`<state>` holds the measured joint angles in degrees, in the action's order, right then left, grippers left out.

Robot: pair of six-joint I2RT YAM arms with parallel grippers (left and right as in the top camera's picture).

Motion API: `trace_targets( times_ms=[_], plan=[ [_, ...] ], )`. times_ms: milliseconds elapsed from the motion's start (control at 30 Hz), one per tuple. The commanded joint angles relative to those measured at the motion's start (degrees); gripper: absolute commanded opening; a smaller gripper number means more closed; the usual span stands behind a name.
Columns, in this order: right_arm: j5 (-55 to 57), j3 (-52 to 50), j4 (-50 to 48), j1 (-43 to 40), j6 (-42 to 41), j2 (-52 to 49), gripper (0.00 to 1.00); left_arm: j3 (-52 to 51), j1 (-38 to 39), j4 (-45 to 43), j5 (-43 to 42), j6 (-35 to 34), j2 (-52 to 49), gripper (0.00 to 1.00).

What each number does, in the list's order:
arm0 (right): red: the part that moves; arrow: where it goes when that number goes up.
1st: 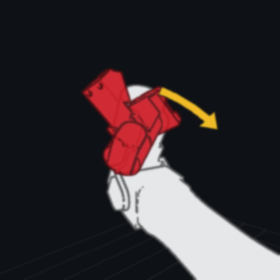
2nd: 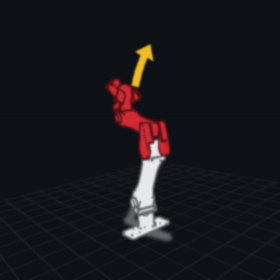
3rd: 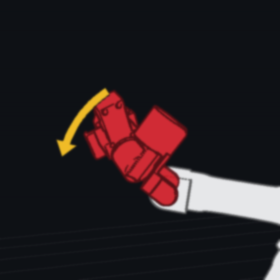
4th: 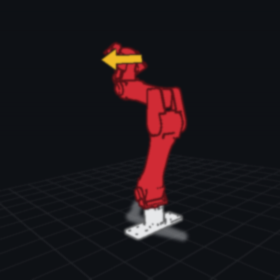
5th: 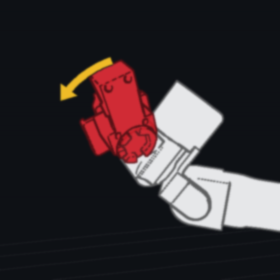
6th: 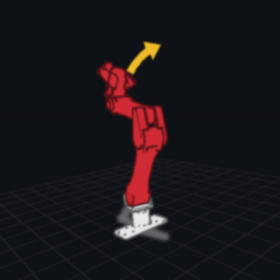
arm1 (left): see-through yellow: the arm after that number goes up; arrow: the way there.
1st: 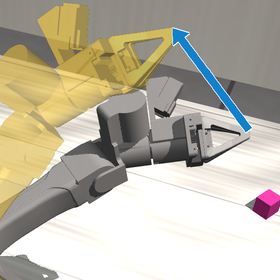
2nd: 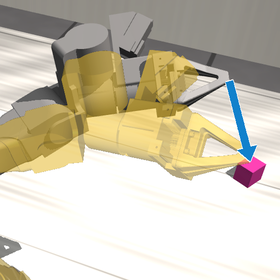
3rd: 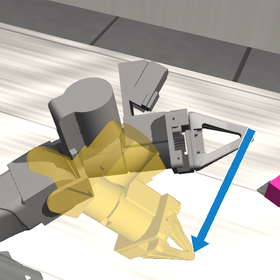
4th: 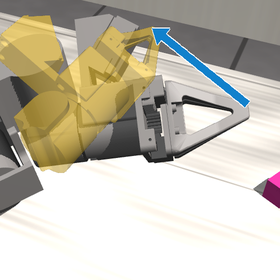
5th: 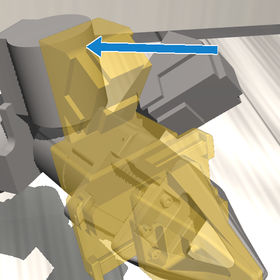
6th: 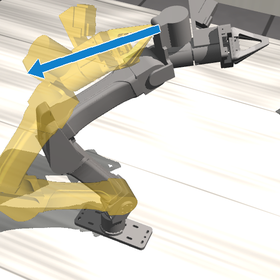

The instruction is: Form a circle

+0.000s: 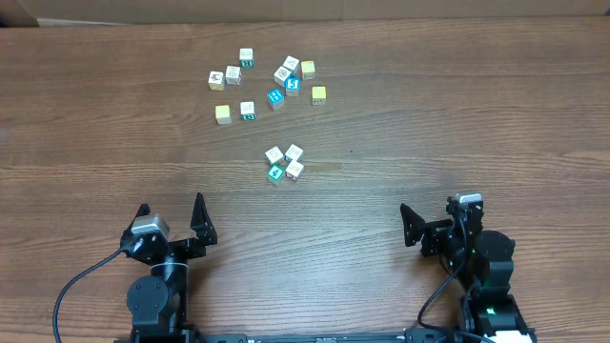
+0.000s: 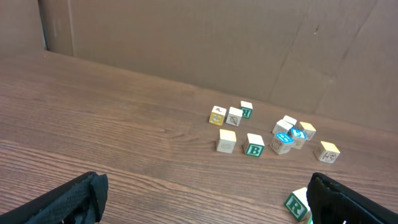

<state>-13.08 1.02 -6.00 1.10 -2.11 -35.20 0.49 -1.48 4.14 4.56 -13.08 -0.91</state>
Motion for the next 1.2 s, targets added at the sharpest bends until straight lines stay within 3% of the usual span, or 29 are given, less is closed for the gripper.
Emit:
trace_targets(
  times_ms=[0, 200, 1167],
  plan=[
    [0.6, -0.6, 1.5, -0.5, 0.5, 3.3, 1.0, -0.2, 0.3, 0.0, 0.0, 1.3, 0.7, 0.99],
    [1.0, -0.6, 9.9, -0.5, 1.0, 13.3, 1.0, -0.2, 0.3, 0.0, -0.1, 1.3, 0.7, 1.0],
    [-0.1, -0.6, 9.7, -0.4, -2.6, 32.3, 1.0, -0.2, 0.3, 0.0, 0.0, 1.3, 0.7, 0.99]
  ],
)
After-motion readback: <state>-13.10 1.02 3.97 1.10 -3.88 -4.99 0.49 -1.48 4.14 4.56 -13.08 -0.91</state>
